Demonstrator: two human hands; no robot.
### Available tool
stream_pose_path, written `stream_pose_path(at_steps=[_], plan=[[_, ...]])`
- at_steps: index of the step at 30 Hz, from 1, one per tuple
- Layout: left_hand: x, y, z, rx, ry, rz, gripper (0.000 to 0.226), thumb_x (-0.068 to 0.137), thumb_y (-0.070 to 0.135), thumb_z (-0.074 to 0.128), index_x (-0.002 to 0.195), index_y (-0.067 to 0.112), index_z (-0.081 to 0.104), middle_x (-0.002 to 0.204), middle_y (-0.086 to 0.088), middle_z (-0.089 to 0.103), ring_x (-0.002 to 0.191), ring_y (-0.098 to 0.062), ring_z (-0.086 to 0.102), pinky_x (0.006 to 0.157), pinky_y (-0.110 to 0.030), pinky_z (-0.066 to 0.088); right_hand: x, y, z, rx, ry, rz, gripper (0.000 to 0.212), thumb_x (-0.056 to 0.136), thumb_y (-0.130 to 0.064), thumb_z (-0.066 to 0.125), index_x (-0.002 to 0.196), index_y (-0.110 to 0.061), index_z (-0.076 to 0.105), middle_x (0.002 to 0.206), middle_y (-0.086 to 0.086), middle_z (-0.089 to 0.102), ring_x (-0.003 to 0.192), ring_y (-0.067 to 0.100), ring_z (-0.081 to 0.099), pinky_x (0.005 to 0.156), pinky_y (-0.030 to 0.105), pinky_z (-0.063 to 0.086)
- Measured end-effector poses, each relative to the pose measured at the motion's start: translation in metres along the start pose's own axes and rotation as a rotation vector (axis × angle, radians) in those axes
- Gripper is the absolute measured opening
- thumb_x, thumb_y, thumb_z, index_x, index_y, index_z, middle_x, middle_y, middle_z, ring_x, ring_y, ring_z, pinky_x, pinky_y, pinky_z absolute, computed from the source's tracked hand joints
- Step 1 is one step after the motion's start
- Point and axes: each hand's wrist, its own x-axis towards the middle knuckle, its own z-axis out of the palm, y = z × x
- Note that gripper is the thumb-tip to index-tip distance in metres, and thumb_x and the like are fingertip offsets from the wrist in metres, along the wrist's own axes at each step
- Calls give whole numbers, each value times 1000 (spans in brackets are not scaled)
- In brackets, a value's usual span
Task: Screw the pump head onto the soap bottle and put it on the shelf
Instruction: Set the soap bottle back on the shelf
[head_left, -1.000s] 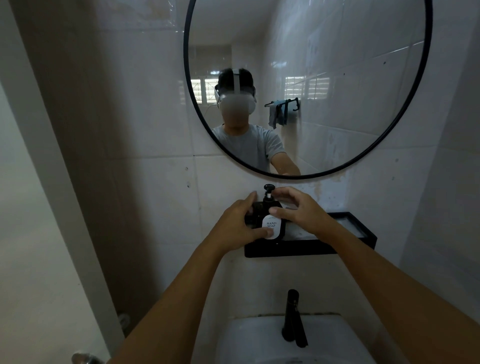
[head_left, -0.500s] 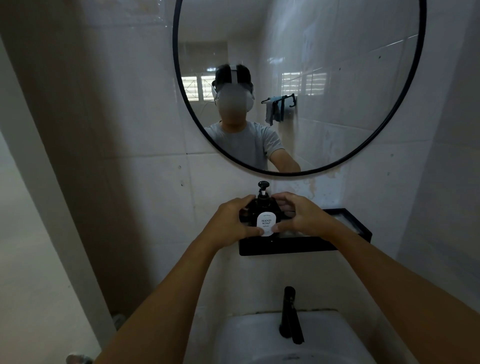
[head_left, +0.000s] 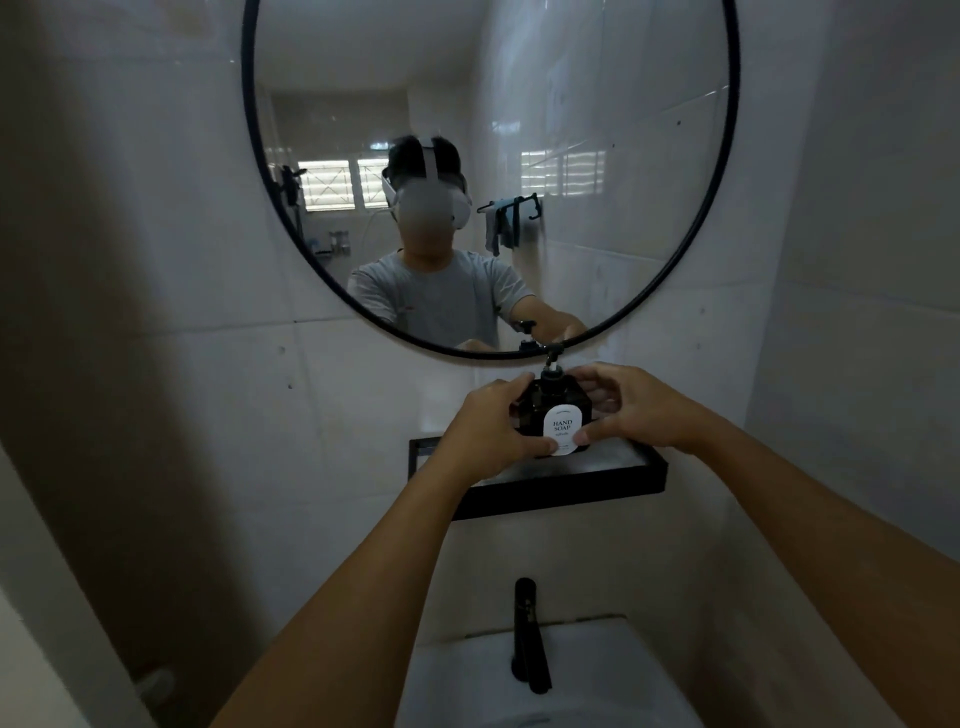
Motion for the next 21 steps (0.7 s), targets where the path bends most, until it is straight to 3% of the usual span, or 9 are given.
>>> stream_pose_path(at_steps=[2,5,9,14,17,21], plan=[[6,6,14,5,-10,3,90,65,35,87,143,17,44,125,-5,59,109,-19,61,94,-34,52,-5,11,-10,-6,7,27,83,63,3,88,137,-7,51,121,5,68,109,13,67,96,29,54],[15,12,31,28,-36,6,86,65,36,86,139,18,47,120,-6,61,107,-20,62,91,-35,53,-10,29,-21,-8,11,49,81,64,4,87,136,-6,52,116,0,68,101,3,68,82,16,55],[23,16,47,52,-63,-3,83,66,36,85,138,17,49,118,-8,62,107,-22,61,91,-37,53,-11,49,-29,9,10,69,77,66,5,86,134,-7,53,114,-4,68,93,-7,68,76,12,54],[29,19,55,66,-65,-12,80,67,35,85,136,16,50,116,-7,63,104,-21,62,88,-36,54,-8,63,-33,21,1,60,76,66,3,87,133,-10,53,115,-5,68,95,-6,67,78,12,54],[29,19,56,55,-67,-18,79,66,35,86,135,17,51,115,-6,64,103,-20,63,87,-34,54,-7,67,-34,21,-4,44,78,67,2,86,136,-8,52,120,0,67,105,3,66,81,13,54],[29,18,57,63,-75,-25,77,66,37,85,133,19,51,113,-4,64,101,-18,62,83,-29,53,-8,60,-31,-2,28,19,84,68,-13,89,142,-13,48,128,-5,62,119,9,59,99,19,47]])
